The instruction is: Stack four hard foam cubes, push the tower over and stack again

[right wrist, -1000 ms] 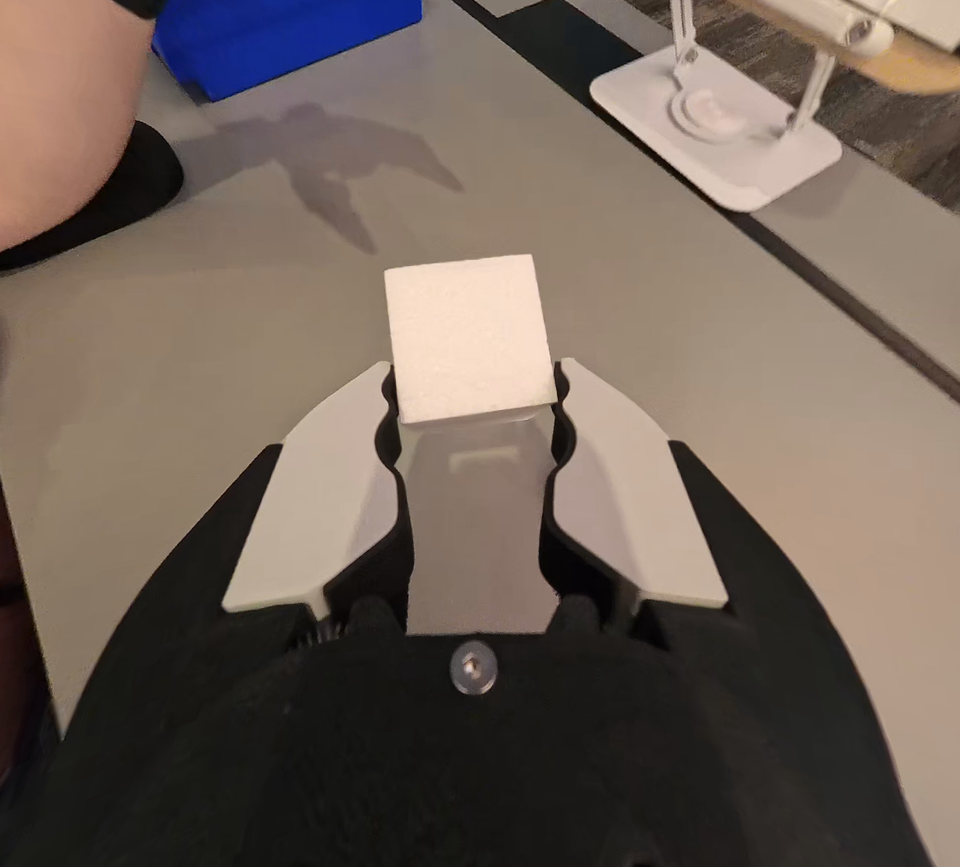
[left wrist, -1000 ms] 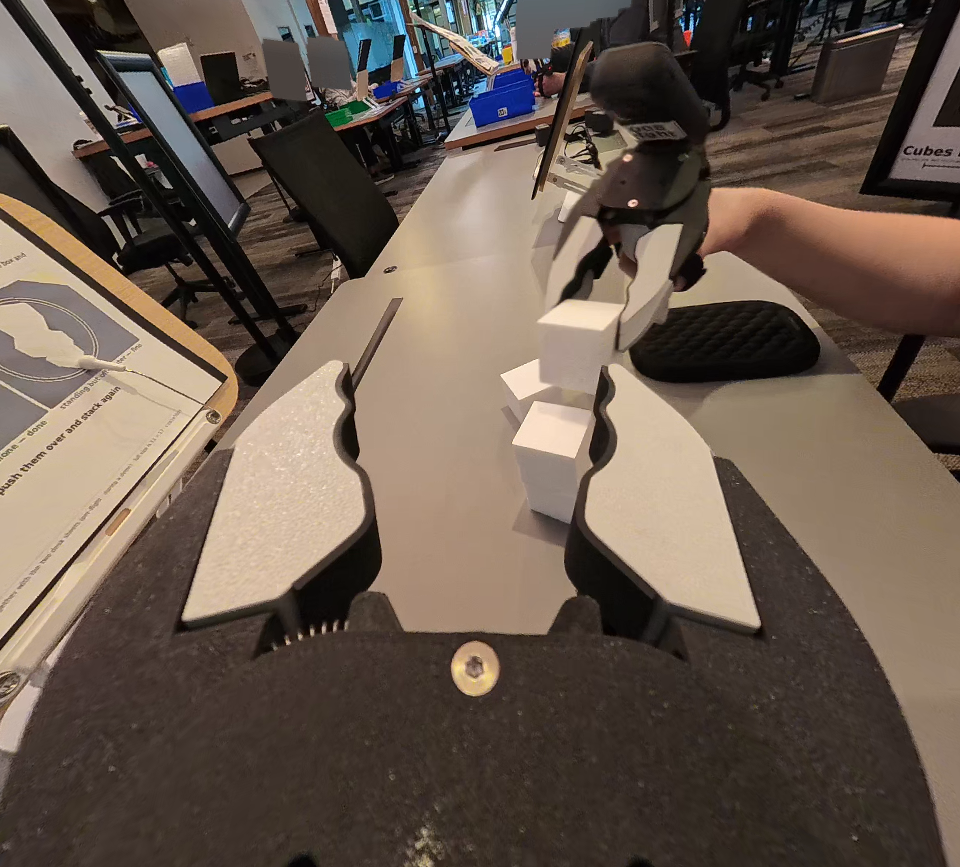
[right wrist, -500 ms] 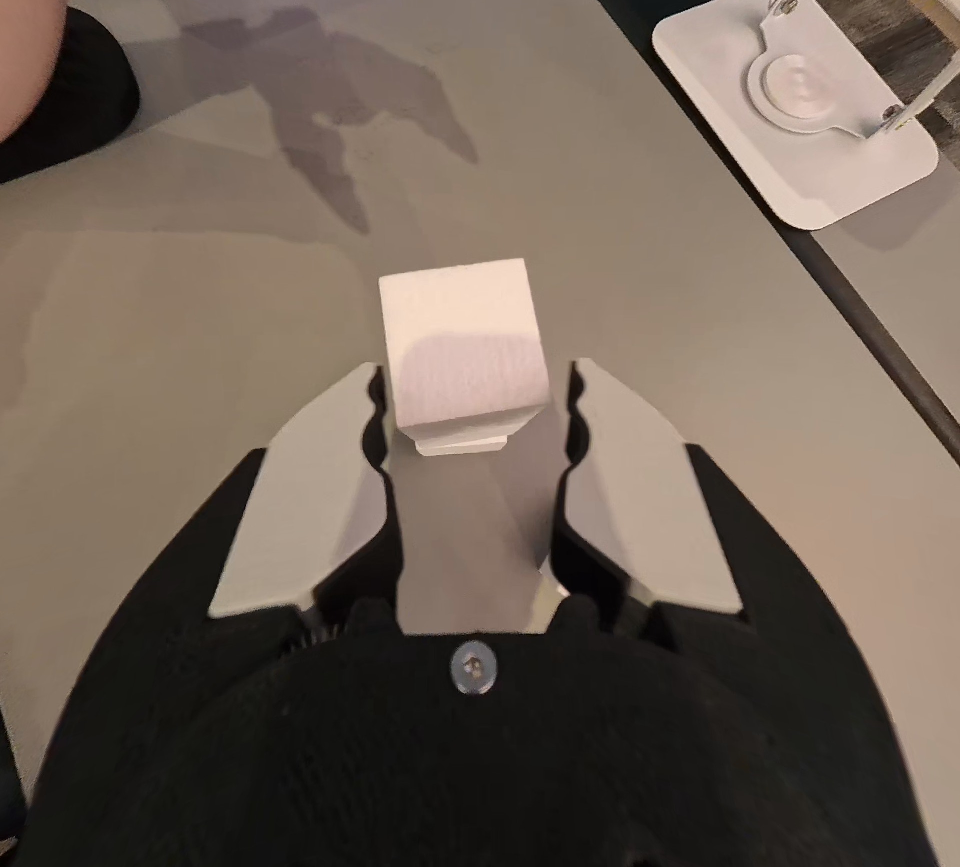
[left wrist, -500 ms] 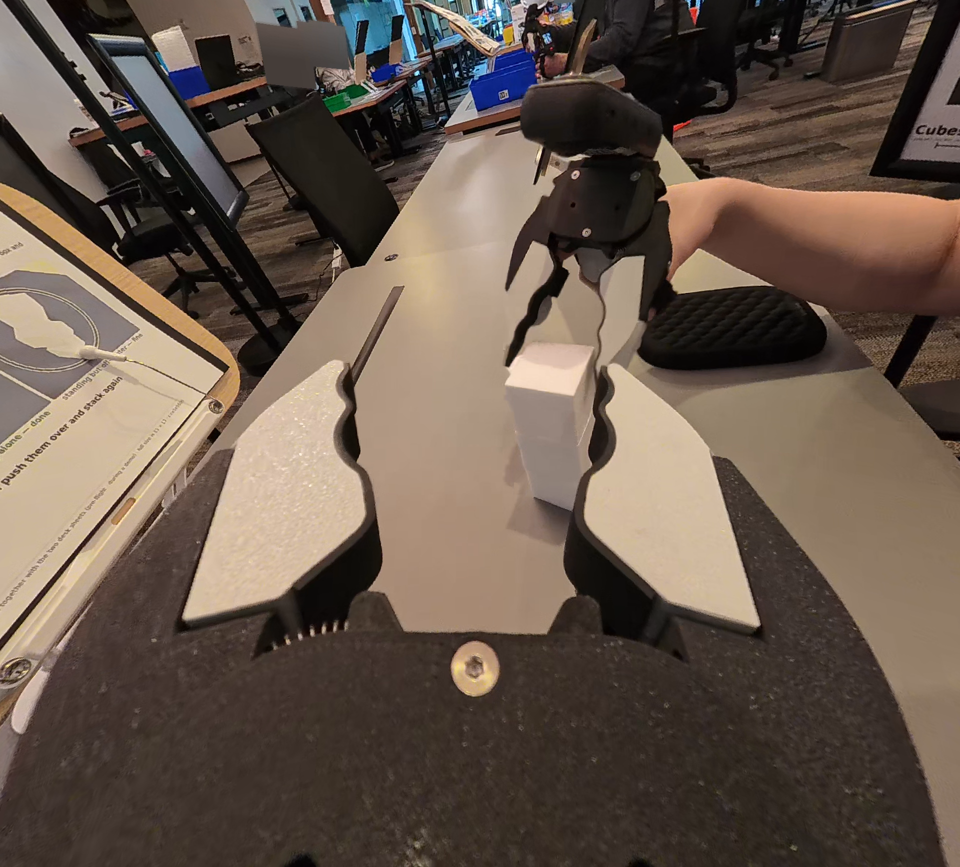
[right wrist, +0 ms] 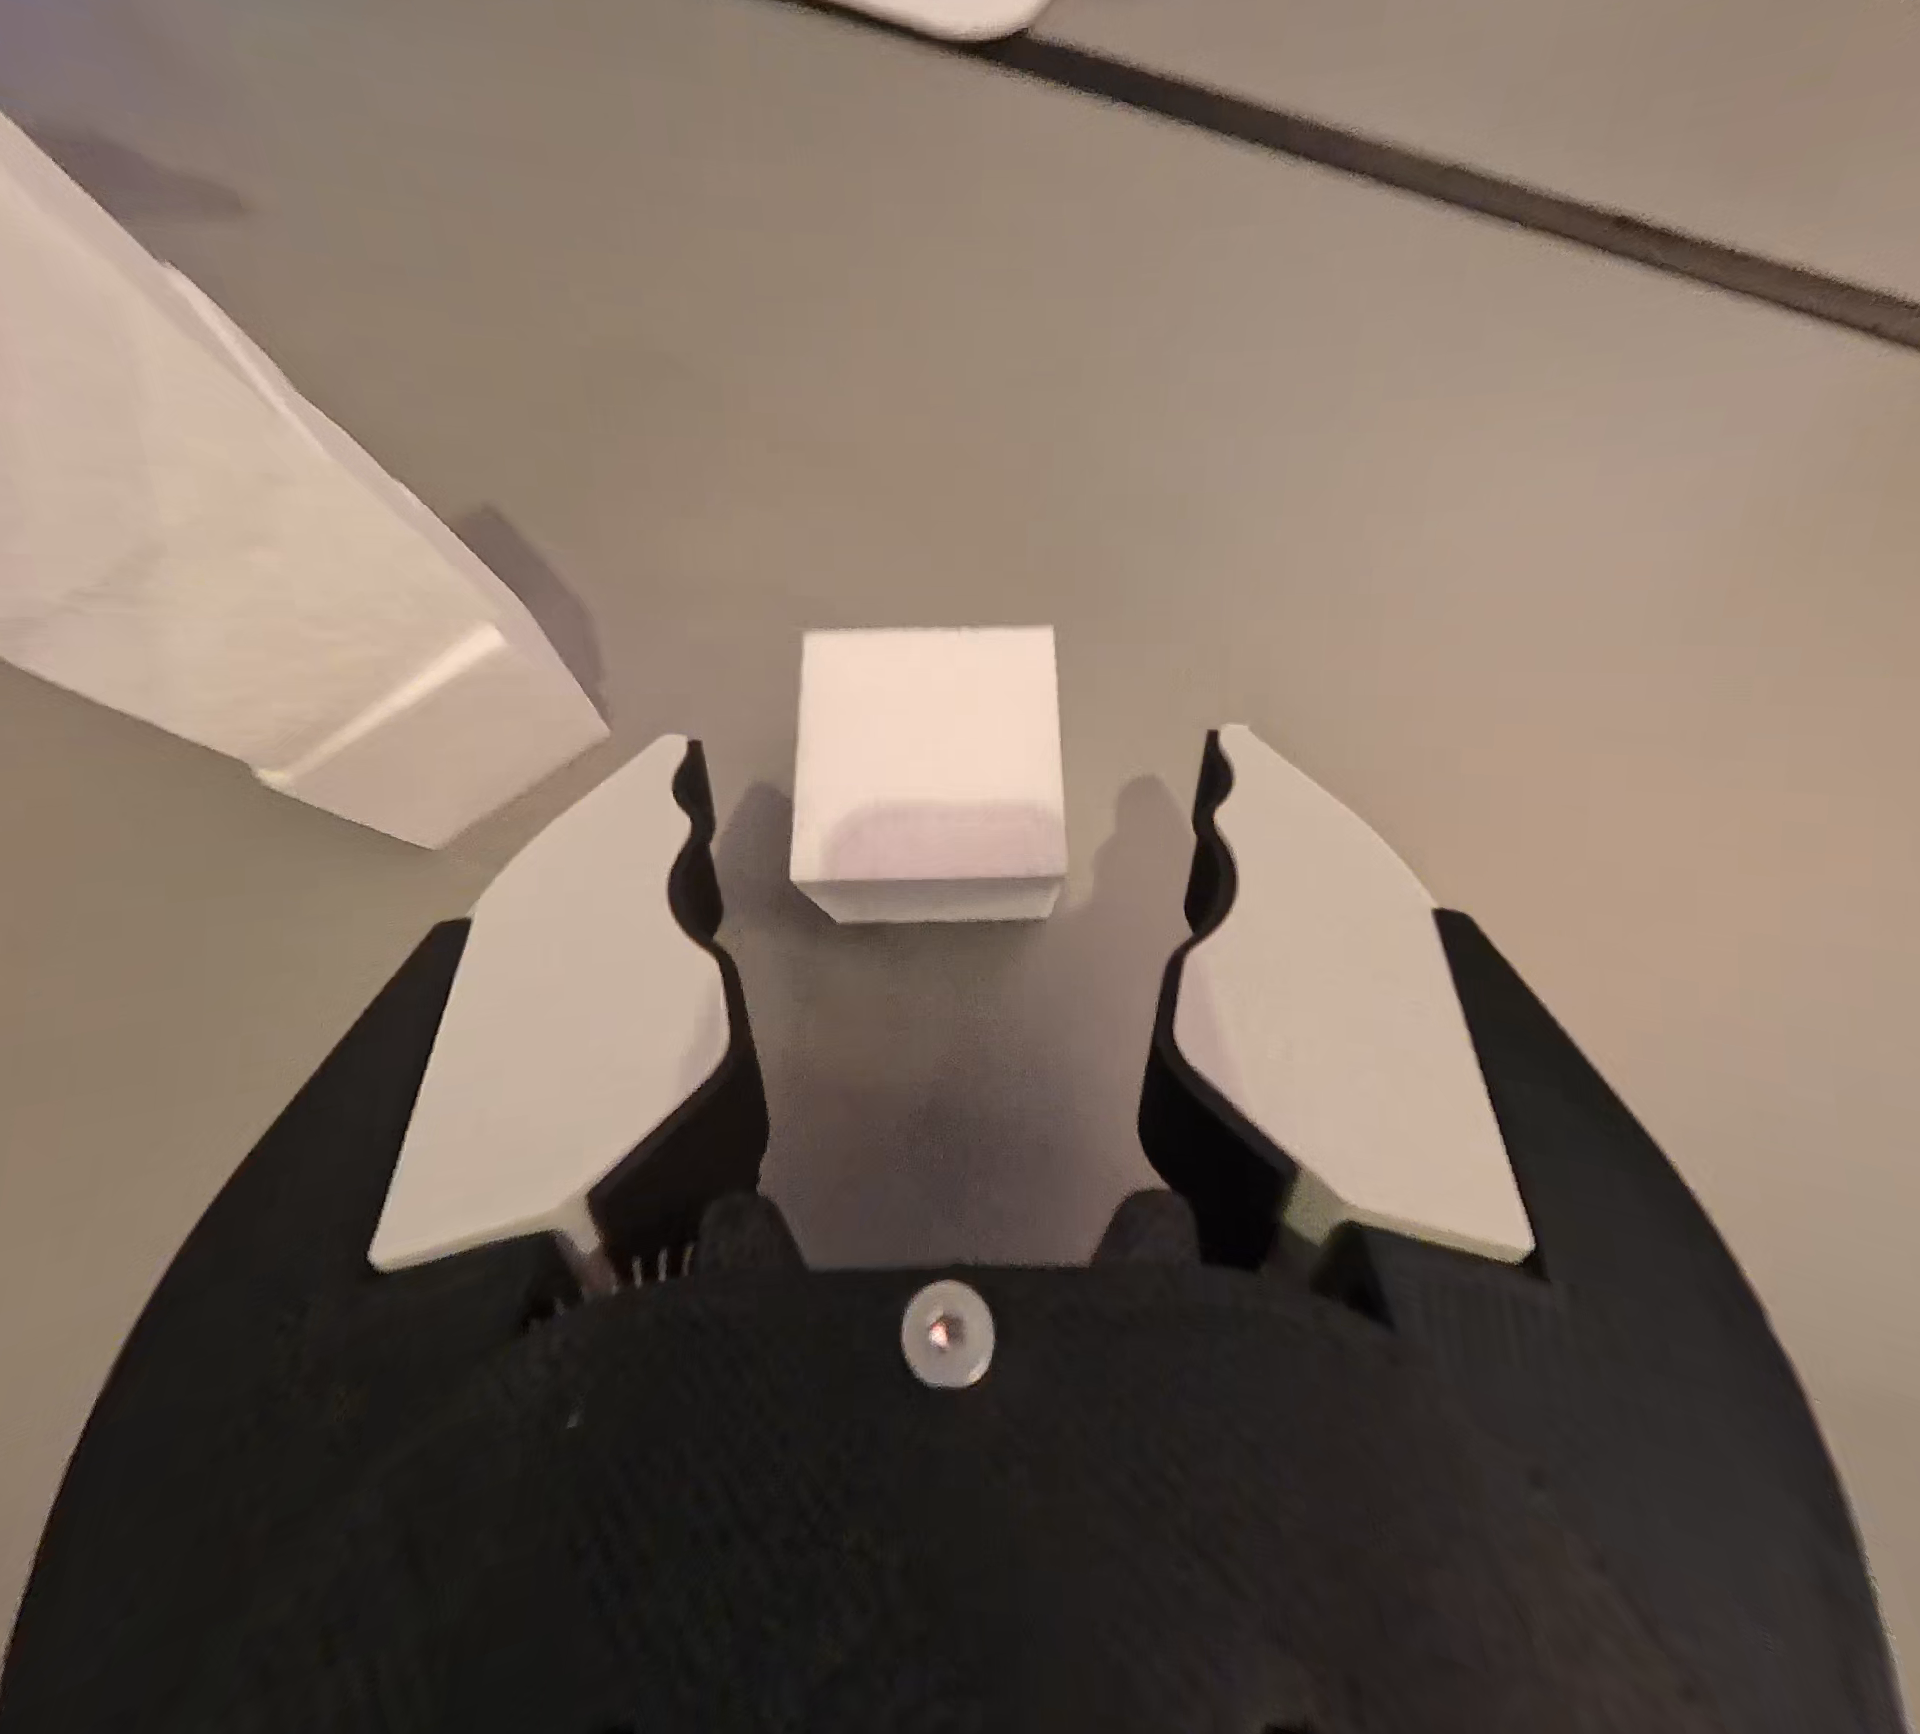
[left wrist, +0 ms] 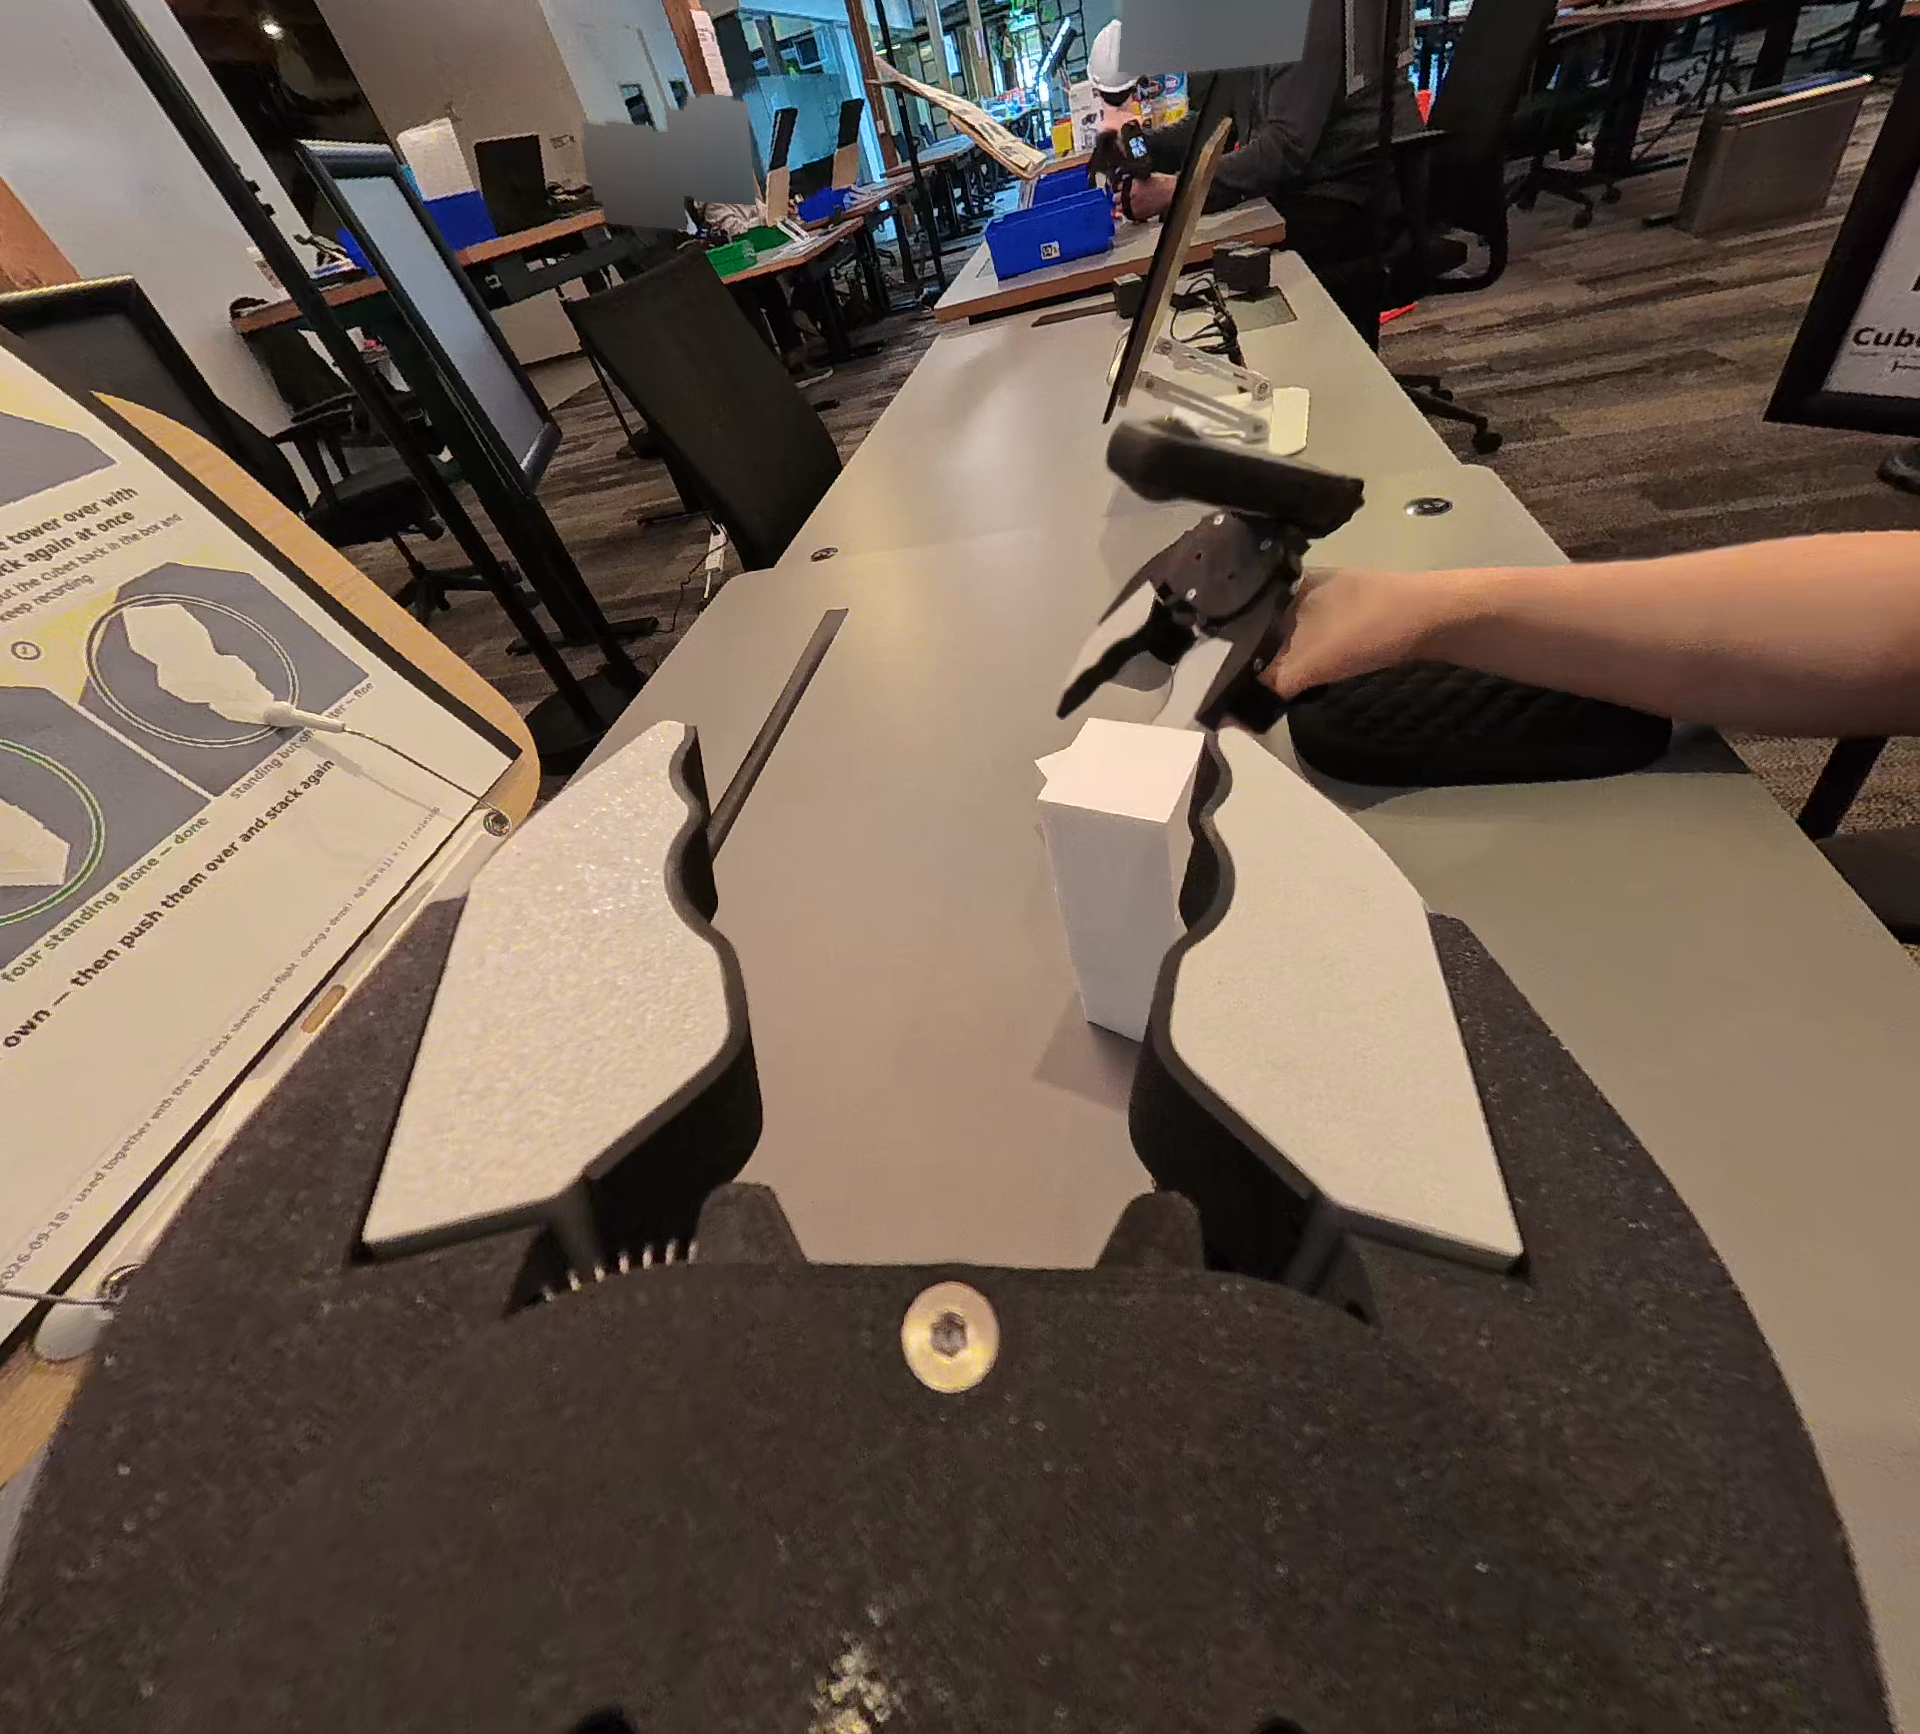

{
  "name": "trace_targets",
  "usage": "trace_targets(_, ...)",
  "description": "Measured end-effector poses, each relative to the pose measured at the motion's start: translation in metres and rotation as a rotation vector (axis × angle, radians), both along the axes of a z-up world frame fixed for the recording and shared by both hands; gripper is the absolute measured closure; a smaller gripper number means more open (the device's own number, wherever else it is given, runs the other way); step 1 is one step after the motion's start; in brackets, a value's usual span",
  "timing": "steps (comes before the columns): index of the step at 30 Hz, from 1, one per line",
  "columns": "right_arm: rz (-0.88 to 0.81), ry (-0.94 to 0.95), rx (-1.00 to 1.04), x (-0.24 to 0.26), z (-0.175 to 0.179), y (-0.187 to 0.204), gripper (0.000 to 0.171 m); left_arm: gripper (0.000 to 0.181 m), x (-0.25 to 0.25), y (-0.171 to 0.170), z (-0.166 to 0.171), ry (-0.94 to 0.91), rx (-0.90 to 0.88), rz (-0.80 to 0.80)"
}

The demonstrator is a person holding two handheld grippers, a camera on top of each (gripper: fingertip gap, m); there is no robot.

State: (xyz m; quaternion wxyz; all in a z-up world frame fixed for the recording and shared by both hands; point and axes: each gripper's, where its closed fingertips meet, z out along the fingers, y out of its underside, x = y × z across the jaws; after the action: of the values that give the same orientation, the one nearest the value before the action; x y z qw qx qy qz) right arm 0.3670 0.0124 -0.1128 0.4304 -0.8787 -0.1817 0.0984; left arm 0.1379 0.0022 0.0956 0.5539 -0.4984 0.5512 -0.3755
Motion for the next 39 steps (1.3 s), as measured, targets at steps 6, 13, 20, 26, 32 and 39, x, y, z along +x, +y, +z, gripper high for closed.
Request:
trace_targets(6,0.05,-0.084,-0.07,-0.005,-0.019,-0.002,0.112,0.092,0.0,0.001,-0.003,0.017,0.006,0.007)
trace_targets(13,0.371,0.063,0.044,-0.041,0.097,0.003,0.112,0.093,-0.003,0.007,-0.005,0.033,0.008,0.027)
trace_targets(20,0.737,0.011,0.039,-0.096,0.169,-0.016,0.112,0.094,-0.011,0.017,-0.008,0.052,0.008,0.071)
trace_targets(26,0.727,-0.042,0.049,-0.108,0.151,-0.019,0.112,0.096,-0.01,0.021,-0.009,0.04,-0.002,0.074)
trace_targets(32,0.734,-0.027,0.003,-0.117,0.144,-0.025,0.112,0.094,-0.001,0.022,-0.022,0.086,-0.012,0.068)
trace_targets(39,0.728,-0.077,-0.019,-0.122,0.131,-0.024,0.112,0.094,0.0,0.022,-0.025,0.093,-0.018,0.069)
